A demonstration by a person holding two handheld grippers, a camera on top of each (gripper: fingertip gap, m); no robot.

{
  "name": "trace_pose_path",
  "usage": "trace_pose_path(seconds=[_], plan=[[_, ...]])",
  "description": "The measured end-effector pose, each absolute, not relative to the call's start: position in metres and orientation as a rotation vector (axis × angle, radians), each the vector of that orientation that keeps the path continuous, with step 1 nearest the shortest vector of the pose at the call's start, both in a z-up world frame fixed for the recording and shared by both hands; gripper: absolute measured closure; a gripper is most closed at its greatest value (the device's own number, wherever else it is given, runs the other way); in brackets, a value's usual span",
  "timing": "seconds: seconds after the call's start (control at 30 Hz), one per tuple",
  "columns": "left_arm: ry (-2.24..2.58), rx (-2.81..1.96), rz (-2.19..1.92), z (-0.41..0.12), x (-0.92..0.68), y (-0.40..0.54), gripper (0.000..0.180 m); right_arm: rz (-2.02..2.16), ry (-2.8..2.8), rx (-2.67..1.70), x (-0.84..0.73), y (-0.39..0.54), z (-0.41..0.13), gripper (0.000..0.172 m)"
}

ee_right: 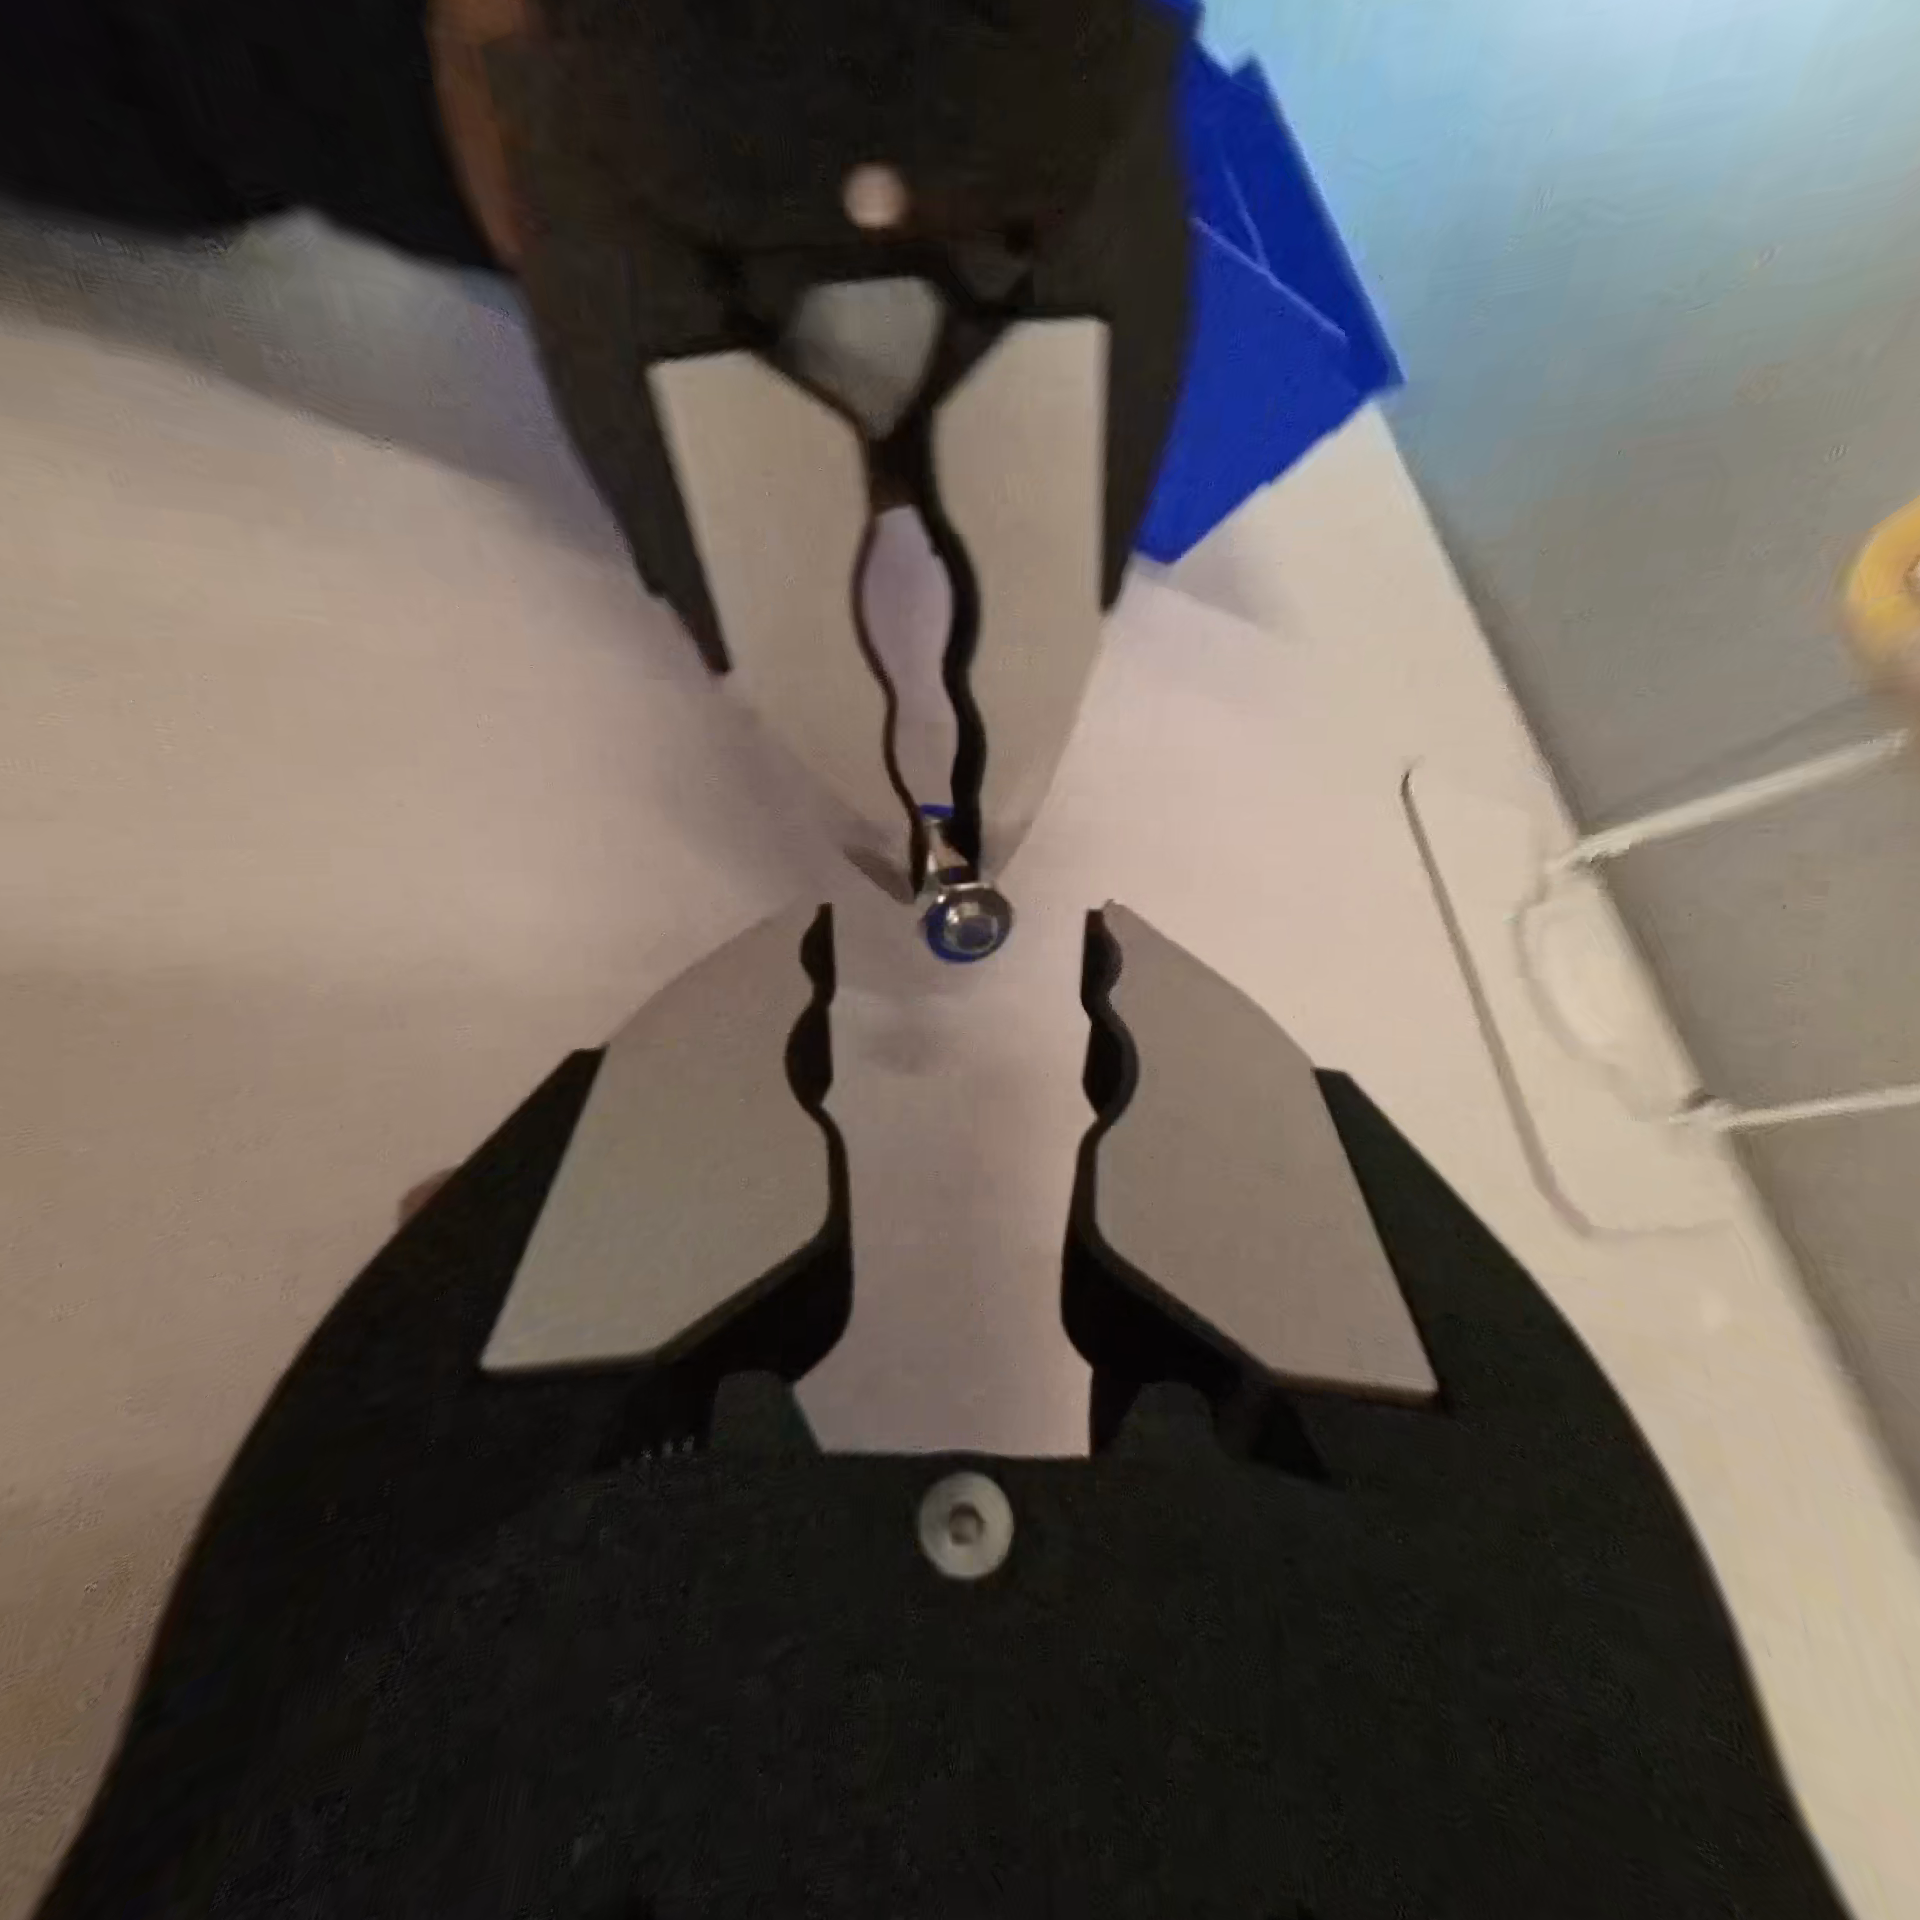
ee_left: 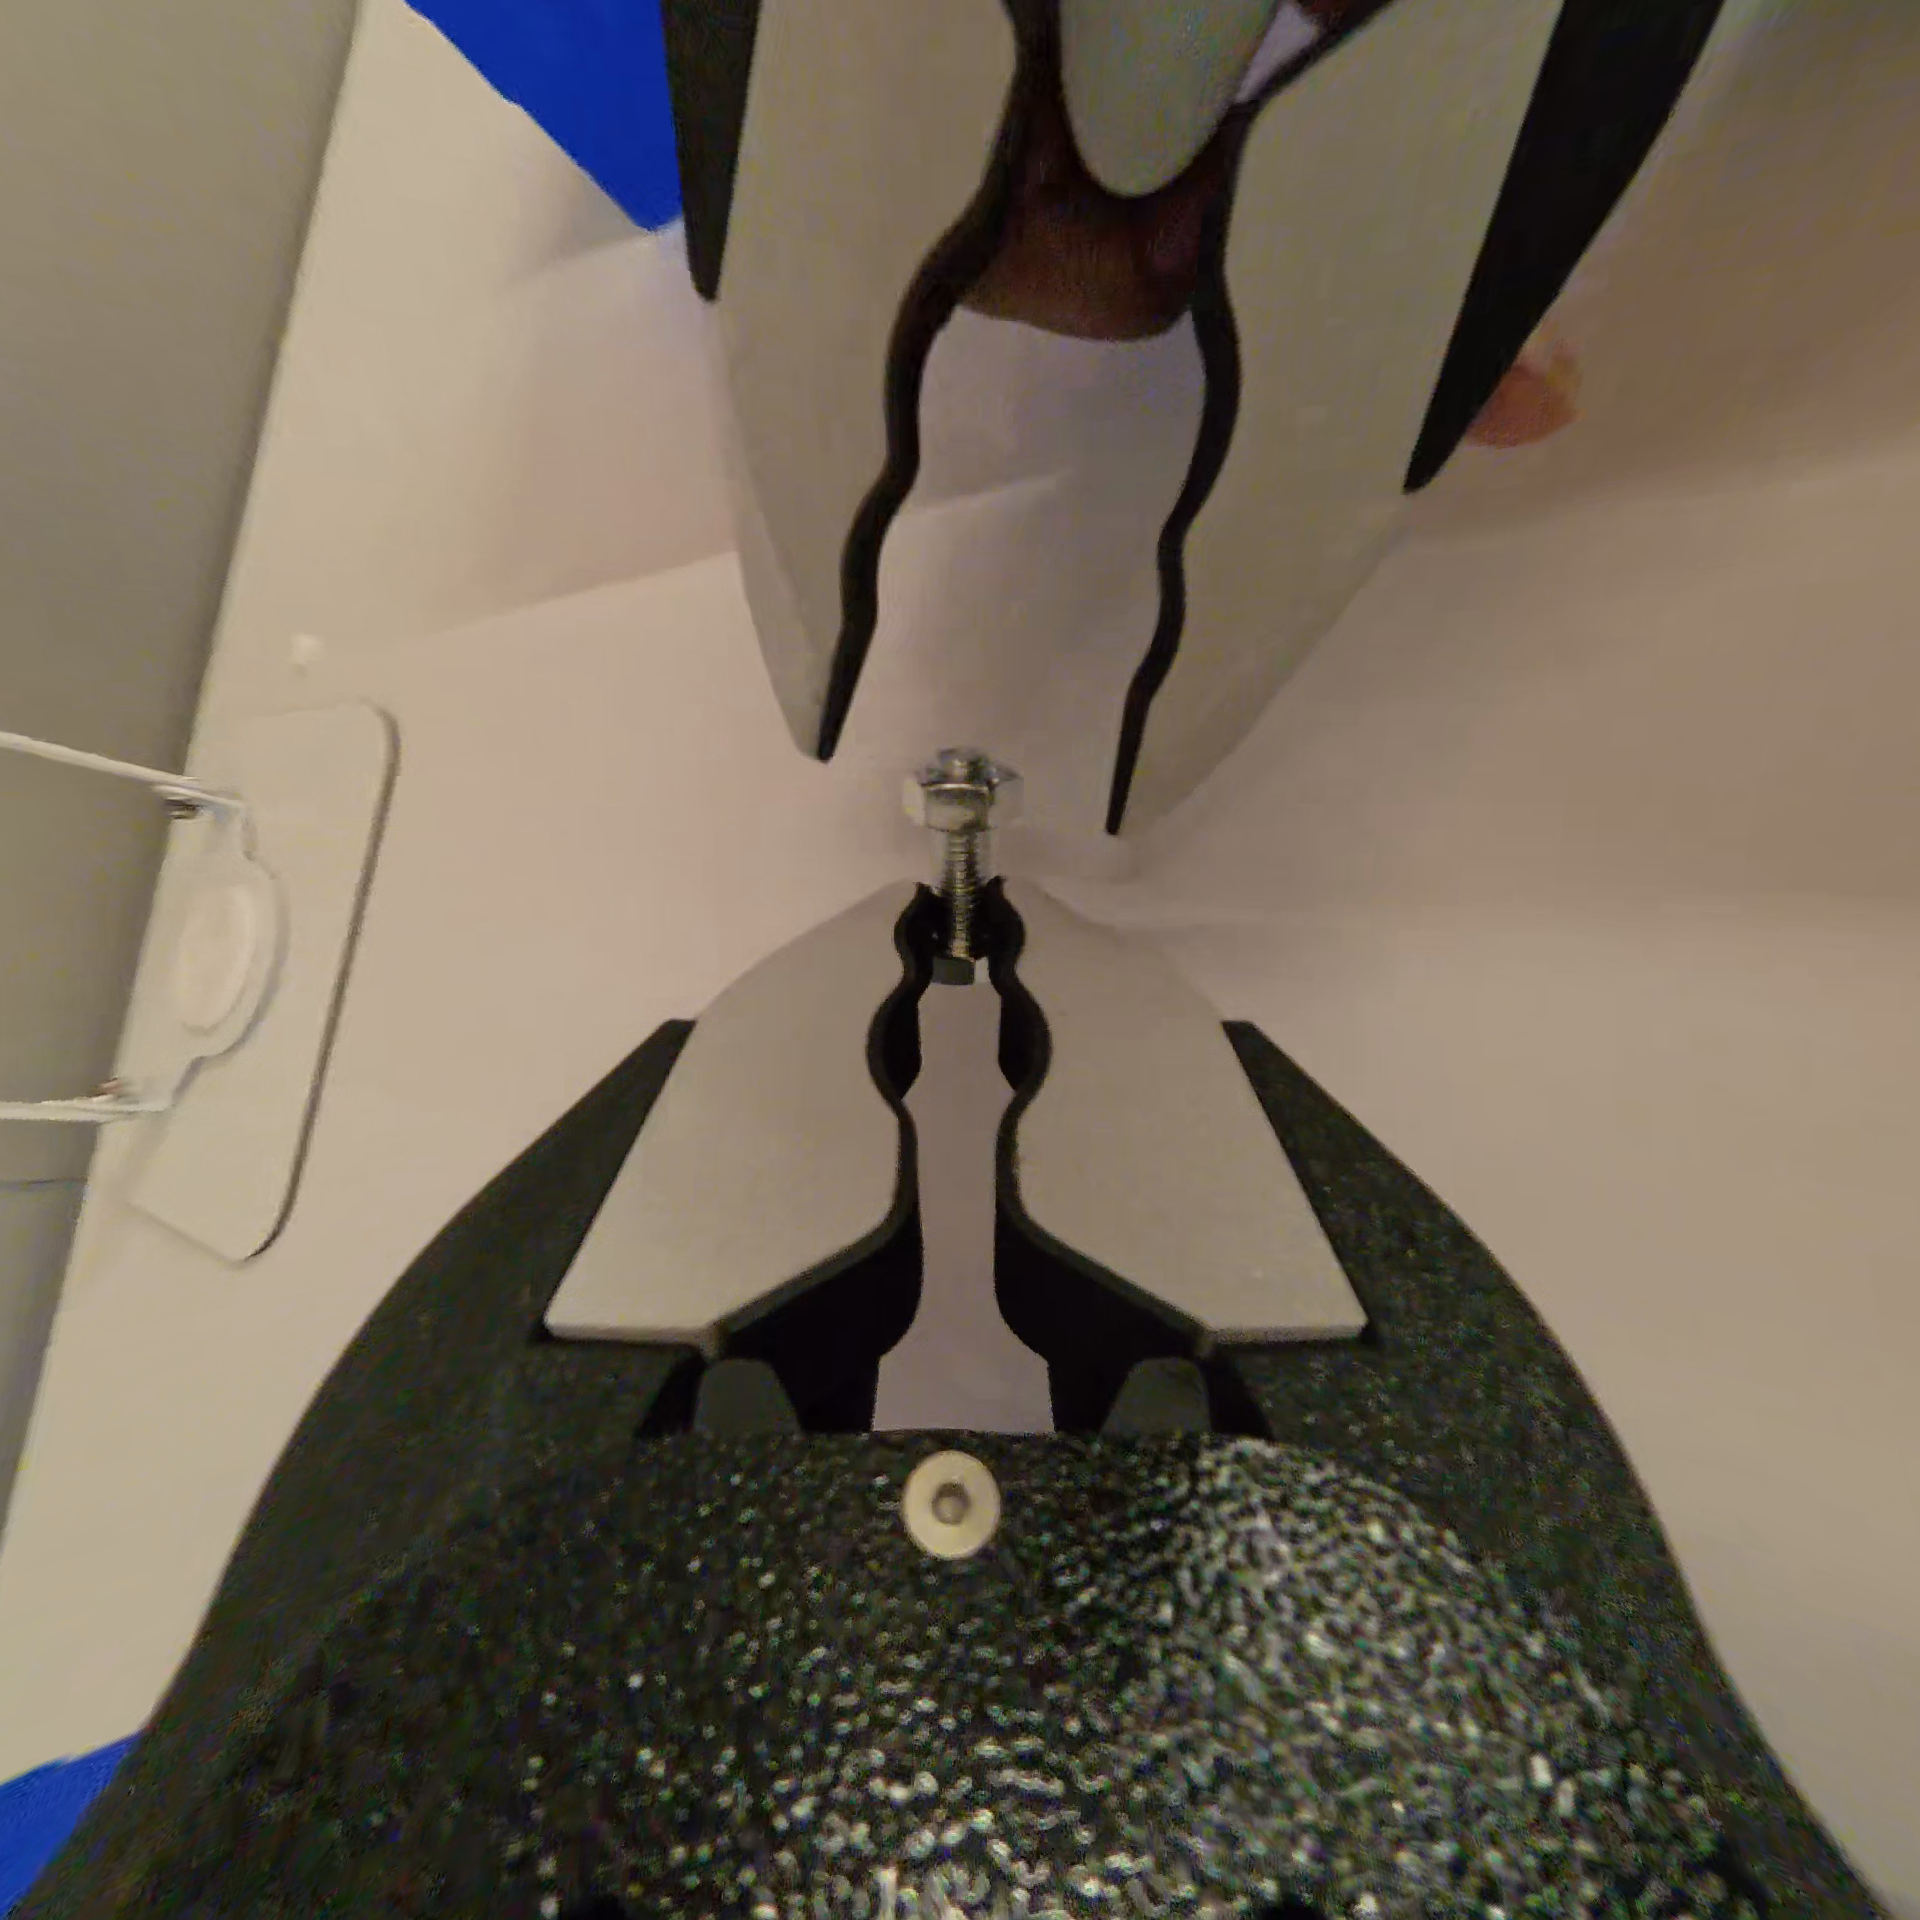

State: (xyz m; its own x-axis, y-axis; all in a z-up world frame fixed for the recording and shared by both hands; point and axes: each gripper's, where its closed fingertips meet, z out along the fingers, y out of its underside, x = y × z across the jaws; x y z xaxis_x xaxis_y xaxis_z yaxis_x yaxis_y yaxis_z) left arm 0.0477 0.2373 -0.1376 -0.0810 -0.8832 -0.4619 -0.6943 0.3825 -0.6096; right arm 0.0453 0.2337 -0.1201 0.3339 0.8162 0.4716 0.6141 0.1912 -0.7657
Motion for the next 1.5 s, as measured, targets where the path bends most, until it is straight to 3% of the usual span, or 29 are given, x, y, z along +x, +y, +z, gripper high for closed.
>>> trace_pose_path(seconds=[0.2,0.27,0.47,0.53,0.63,0.67,0.83,0.93,1.17,1.3,1.37,1.5], plan=[[1.803,-1.317,-0.226,-0.131,0.048,0.242,0.172,0.536,-1.149,-1.714,0.044,0.237,-0.119,0.134],[1.838,-1.306,-0.229,-0.134,0.048,0.238,0.172,0.491,-1.209,-1.705,0.043,0.233,-0.125,0.154],[1.957,-1.386,-0.409,-0.149,0.045,0.217,0.171,-0.060,-1.674,-1.188,0.040,0.215,-0.138,0.154],[1.954,-1.388,-0.407,-0.150,0.046,0.218,0.172,-0.077,-1.658,-1.202,0.041,0.218,-0.138,0.152],[1.890,-1.370,-0.366,-0.143,0.048,0.227,0.172,0.149,-1.480,-1.448,0.042,0.226,-0.129,0.119],[1.867,-1.355,-0.337,-0.139,0.048,0.231,0.172,0.241,-1.411,-1.513,0.042,0.228,-0.125,0.116],[1.816,-1.284,-0.256,-0.128,0.048,0.238,0.172,0.524,-1.184,-1.676,0.042,0.233,-0.114,0.128],[1.848,-1.263,-0.235,-0.131,0.048,0.235,0.172,0.508,-1.214,-1.678,0.041,0.231,-0.119,0.155],[1.955,-1.373,-0.398,-0.149,0.045,0.218,0.170,-0.081,-1.657,-1.188,0.039,0.219,-0.137,0.154],[1.888,-1.361,-0.328,-0.142,0.046,0.230,0.172,0.141,-1.453,-1.448,0.041,0.230,-0.128,0.119],[1.844,-1.342,-0.279,-0.136,0.045,0.237,0.172,0.292,-1.343,-1.564,0.042,0.233,-0.123,0.115],[1.830,-1.299,-0.217,-0.132,0.046,0.241,0.172,0.428,-1.219,-1.674,0.042,0.237,-0.122,0.130]])
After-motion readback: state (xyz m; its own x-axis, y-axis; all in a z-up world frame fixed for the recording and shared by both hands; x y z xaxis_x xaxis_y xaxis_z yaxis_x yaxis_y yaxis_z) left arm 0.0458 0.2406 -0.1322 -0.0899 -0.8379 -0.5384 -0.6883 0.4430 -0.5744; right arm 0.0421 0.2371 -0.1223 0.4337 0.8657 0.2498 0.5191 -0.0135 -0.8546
